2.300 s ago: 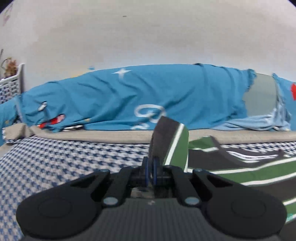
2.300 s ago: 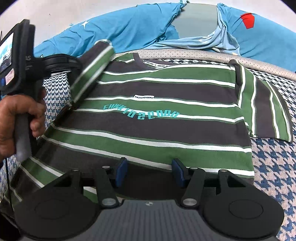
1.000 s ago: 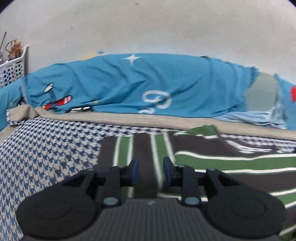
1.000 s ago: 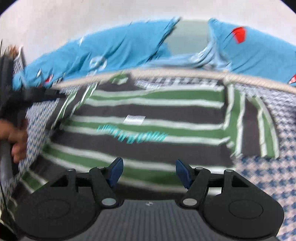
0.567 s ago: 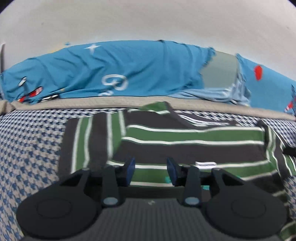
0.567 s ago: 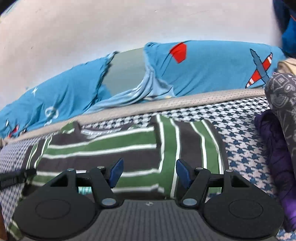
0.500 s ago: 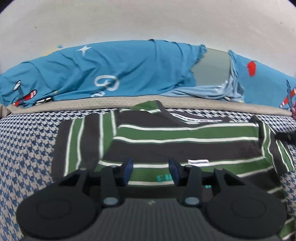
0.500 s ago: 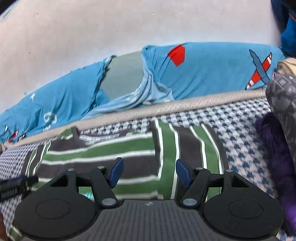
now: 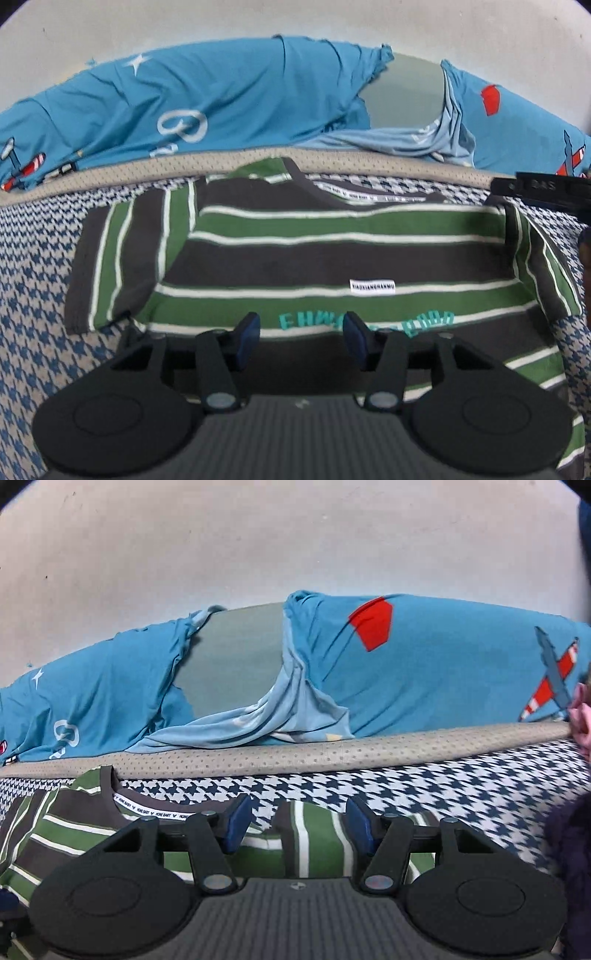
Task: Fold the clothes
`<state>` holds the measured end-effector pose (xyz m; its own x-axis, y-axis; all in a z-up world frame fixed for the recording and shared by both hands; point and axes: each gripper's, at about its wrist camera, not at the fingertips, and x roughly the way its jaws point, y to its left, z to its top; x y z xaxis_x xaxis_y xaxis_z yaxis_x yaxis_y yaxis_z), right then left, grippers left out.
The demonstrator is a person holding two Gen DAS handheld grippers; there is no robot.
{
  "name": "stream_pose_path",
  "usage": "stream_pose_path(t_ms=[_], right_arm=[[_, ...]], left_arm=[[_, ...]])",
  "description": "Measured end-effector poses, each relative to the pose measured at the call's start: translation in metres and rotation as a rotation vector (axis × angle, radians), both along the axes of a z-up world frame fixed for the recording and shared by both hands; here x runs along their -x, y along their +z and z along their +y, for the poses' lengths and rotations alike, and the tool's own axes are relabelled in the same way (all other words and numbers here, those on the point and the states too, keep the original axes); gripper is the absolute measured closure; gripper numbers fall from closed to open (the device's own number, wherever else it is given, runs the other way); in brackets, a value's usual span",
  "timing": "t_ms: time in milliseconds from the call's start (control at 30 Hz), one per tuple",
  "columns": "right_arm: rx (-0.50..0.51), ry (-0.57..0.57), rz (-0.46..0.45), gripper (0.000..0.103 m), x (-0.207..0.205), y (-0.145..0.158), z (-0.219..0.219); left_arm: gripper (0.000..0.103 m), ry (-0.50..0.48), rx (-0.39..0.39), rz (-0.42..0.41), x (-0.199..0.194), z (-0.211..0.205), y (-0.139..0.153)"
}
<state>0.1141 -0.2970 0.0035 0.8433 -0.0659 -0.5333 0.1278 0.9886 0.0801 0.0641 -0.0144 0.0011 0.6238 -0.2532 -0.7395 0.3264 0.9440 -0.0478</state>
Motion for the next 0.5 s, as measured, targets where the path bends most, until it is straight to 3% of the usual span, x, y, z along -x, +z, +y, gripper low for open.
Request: stream_pose_path(t_ms=[67, 200, 267, 333, 433, 500], right_arm=[[0.011, 0.02, 0.014, 0.051, -0.008, -0.005, 0.002], [0.06, 0.033, 0.077, 0.078, -0.018, -0.02, 0.004], [0.034, 0.028, 0.083, 0.085, -0.019, -0.025, 0.001], [0.018, 0.0, 0.059, 0.088, -0.016, -0.023, -0.002], [-0.096, -0.045, -0.036, 0.09, -0.004, -0.011, -0.009], [-0.114, -0.071, -0.105, 0.097, 0.003, -0.004, -0.01]], left_arm=[[0.055, 0.0, -0.002, 0.021, -0.001, -0.001, -0.004], [0.055, -0.009, -0.017, 0.034, 0.0, -0.003, -0.01], [0.054, -0.013, -0.022, 0.039, 0.0, -0.004, -0.012], [0.054, -0.015, -0.032, 0.043, 0.0, -0.005, -0.014], [0.052, -0.017, -0.048, 0.048, 0.0, -0.007, -0.018], [0.05, -0.016, -0.059, 0.044, 0.0, -0.009, -0.019]])
